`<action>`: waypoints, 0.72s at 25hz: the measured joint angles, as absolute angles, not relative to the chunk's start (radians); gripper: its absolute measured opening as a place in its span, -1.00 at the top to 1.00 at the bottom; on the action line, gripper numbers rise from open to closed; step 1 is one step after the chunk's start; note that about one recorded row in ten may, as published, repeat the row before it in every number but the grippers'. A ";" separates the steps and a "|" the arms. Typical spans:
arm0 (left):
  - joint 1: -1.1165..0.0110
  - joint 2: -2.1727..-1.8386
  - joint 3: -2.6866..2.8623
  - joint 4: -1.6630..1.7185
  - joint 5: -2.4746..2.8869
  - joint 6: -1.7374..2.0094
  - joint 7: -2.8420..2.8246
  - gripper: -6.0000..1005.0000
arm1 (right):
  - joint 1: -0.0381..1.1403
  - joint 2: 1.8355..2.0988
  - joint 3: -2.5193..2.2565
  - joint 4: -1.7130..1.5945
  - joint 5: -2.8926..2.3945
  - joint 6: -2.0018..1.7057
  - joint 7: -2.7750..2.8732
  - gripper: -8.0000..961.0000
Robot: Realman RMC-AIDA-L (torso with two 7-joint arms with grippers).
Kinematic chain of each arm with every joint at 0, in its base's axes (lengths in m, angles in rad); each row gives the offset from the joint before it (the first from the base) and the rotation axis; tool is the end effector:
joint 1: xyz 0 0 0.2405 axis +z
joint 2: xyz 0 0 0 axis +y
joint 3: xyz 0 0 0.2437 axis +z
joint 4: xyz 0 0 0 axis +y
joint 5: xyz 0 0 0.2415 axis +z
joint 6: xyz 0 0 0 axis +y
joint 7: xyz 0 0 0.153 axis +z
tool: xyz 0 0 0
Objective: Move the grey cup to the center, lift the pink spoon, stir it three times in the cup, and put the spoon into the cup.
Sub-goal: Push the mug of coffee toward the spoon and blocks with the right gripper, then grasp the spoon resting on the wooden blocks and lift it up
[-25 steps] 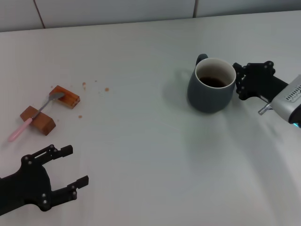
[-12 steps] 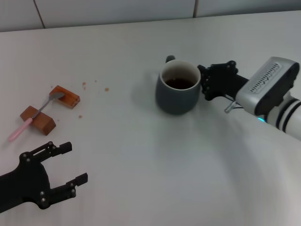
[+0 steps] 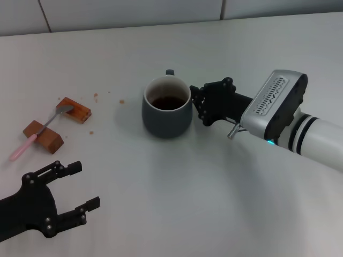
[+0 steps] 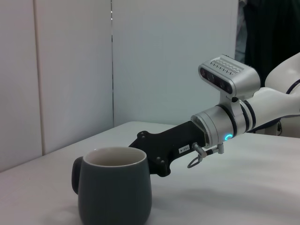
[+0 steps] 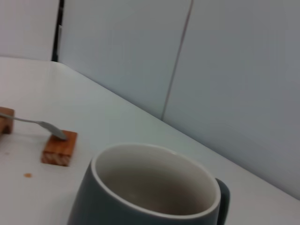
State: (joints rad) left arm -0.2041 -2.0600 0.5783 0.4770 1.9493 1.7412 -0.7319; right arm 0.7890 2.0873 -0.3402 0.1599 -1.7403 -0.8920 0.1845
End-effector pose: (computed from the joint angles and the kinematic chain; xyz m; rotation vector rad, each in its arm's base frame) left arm -0.3528 0.2205 -0.0071 -2.5751 -0.3106 -0.7920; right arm 0.2526 0.3767 -0.1372 -2.3909 0.1630 0.4221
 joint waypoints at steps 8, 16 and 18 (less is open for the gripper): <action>-0.210 -2.061 0.578 0.472 1.950 1.741 -0.727 -0.49 | 0.789 2.088 -0.328 0.178 -1.794 -0.908 0.186 0.86; -0.212 -2.064 0.578 0.469 1.950 1.741 -0.725 -0.48 | 0.573 2.080 -0.171 0.051 -1.790 -1.260 0.257 0.84; -0.212 -2.065 0.578 0.467 1.950 1.741 -0.723 -0.48 | 0.540 2.079 -0.166 0.013 -1.790 -1.333 0.302 0.84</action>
